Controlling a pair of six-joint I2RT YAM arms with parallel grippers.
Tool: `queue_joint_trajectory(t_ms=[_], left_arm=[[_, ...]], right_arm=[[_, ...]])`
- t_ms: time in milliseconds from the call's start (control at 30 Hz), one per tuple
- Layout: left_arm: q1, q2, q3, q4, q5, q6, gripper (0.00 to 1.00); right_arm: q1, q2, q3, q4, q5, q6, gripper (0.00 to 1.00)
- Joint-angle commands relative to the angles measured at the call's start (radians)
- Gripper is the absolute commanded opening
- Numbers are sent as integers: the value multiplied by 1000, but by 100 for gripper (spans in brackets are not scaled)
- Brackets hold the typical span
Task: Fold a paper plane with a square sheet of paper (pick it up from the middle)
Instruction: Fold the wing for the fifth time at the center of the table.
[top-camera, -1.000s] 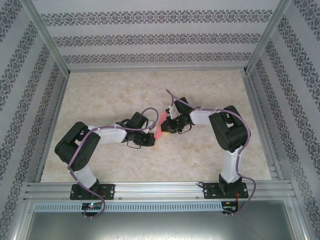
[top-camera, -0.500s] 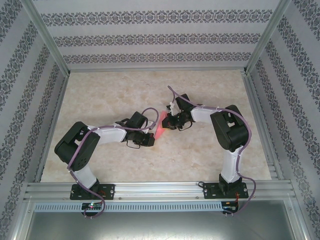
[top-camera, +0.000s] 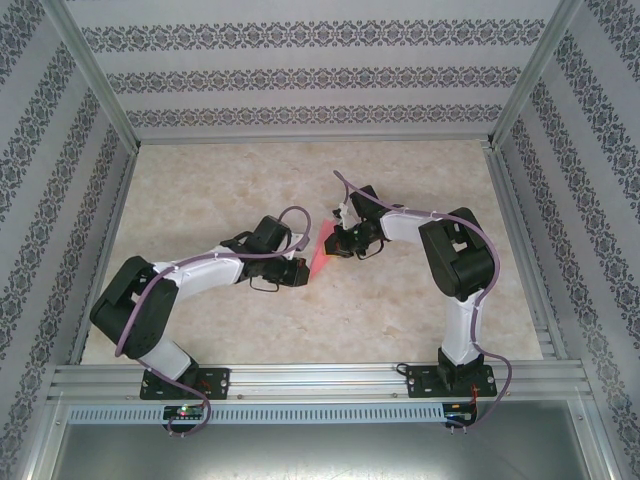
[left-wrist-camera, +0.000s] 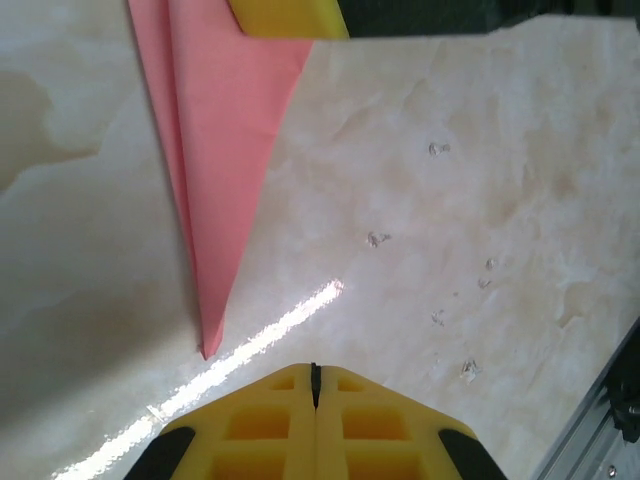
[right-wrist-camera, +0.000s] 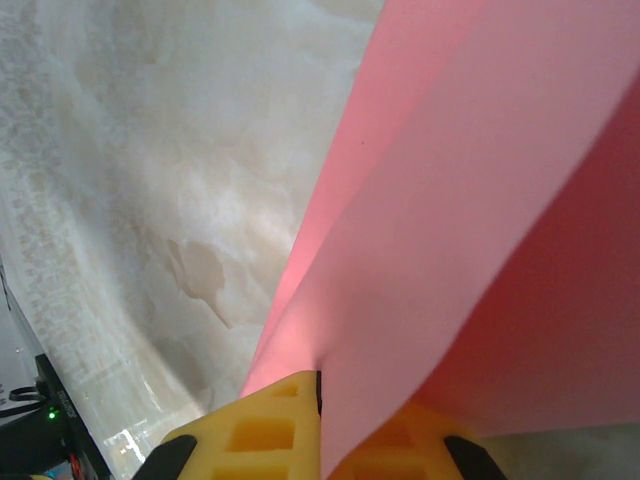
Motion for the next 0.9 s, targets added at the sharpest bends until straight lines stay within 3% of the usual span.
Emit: queue_joint_trajectory(t_ms=[0, 533, 733, 867], left_arm=[[24, 37, 26, 45, -22, -28, 0], [17, 187, 36, 102, 38, -22, 0], [-5, 211, 16, 18, -50, 30, 0], [-1, 211, -1, -21, -94, 48, 0]], right_arm=[[10, 19, 17, -21, 12, -28, 0], [17, 13, 24, -35, 10, -24, 0], [14, -1, 27, -47, 5, -30, 0], [7, -10, 31, -45, 2, -31, 7]])
